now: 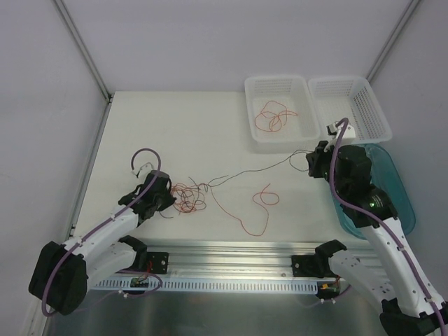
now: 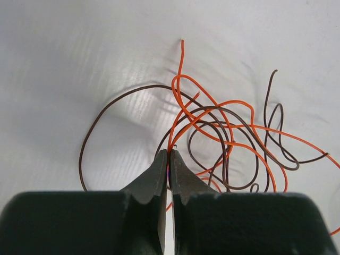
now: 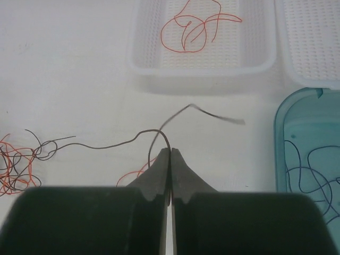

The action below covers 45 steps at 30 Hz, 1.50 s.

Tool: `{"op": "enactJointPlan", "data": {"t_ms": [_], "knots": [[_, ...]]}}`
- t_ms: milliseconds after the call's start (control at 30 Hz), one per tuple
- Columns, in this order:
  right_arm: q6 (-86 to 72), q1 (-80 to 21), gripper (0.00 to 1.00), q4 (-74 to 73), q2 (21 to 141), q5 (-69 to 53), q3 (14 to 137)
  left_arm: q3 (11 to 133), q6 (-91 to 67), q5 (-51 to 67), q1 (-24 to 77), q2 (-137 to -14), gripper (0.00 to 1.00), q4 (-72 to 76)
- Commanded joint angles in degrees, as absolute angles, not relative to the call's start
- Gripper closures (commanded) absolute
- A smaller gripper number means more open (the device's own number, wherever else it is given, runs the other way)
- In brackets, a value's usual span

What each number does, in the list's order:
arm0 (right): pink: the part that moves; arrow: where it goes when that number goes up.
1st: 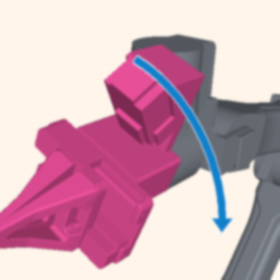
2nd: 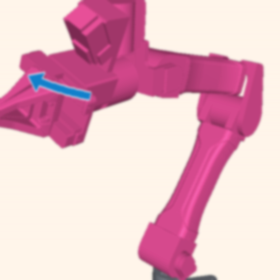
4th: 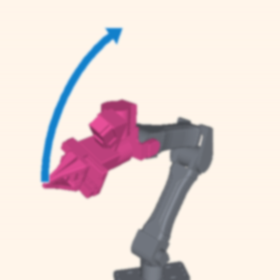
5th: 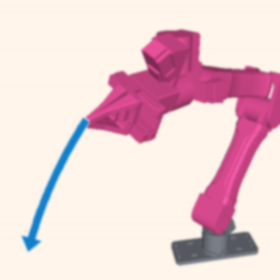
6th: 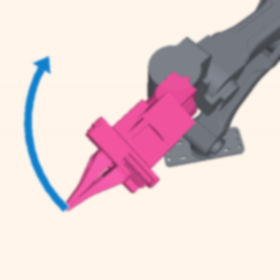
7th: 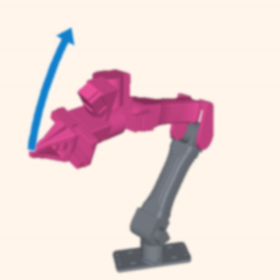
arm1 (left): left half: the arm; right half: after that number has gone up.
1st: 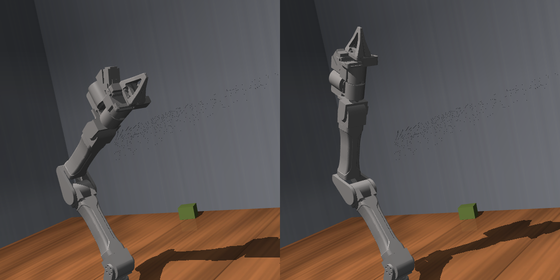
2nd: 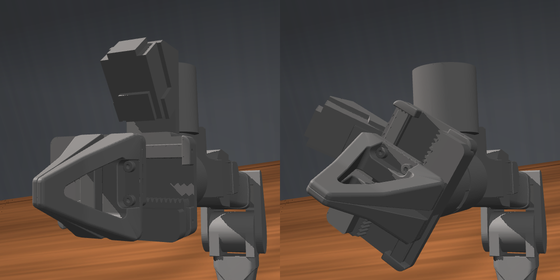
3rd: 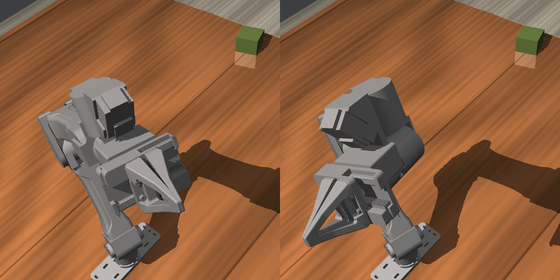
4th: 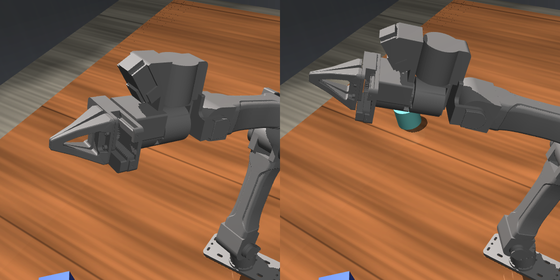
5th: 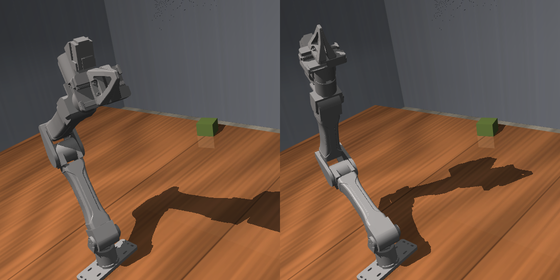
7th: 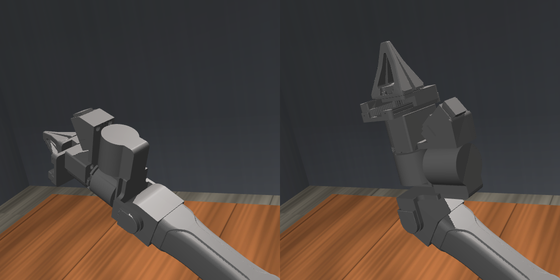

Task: Untangle the cables

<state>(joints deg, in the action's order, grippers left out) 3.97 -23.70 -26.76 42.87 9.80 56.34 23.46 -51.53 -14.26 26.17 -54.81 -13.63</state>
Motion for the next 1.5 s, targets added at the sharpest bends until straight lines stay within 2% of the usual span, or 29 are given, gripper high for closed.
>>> {"op": "enactJointPlan", "data": {"t_ms": [0, 400, 667, 733, 933, 967, 1067, 1100, 1233, 1467], "knots": [[2.72, -23.38, 0.99, -30.32, 40.88, 12.47, 57.65, 23.82, -48.87, -16.87, 24.7, -53.62, 1.0, -17.31], [8.26, -22.94, 0.99, -42.63, 33.58, 22.41, 78.13, 23.9, -48.16, -17.23, 19.95, -59.59, 1.0, -17.58], [7.65, -22.85, 0.99, -42.19, 34.18, 20.3, 79.19, 26.28, -46.15, -17.32, 16.09, -58.28, 1.0, -17.93], [6.95, -22.94, 0.99, -42.71, 35.32, 15.68, 77.26, 27.07, -45.88, -16.7, 15.47, -57.75, 1.0, -17.93], [2.12, -22.85, 0.99, -38.16, 40.69, 0.56, 64.63, 30.31, -40.88, -9.77, 15.56, -56.78, 0.8, -17.93], [0.8, -22.85, 0.99, -37.1, 41.48, -2.17, 62.69, 30.67, -38.87, -8.28, 15.47, -56.34, 0.69, -17.93], [-1.3, -22.94, 0.99, -32.79, 43.76, -7.72, 56.63, 31.29, -36.75, -2.48, 15.47, -54.5, 0.47, -17.93], [-1.84, -23.03, 0.99, -31.91, 44.29, -9.04, 55.64, 31.29, -36.3, -0.98, 15.64, -52.84, 0.35, -17.93], [-1.76, -23.29, 0.99, -30.94, 47.37, -11.69, 53.26, 33.74, -33.67, 7.62, 17.31, -49.22, 0.14, -17.75], [-1.41, -23.56, 0.99, -31.02, 47.72, -13.01, 54.05, 39.98, -28.47, 7.48, 33.99, -51.05, 0.11, -15.74]]}}
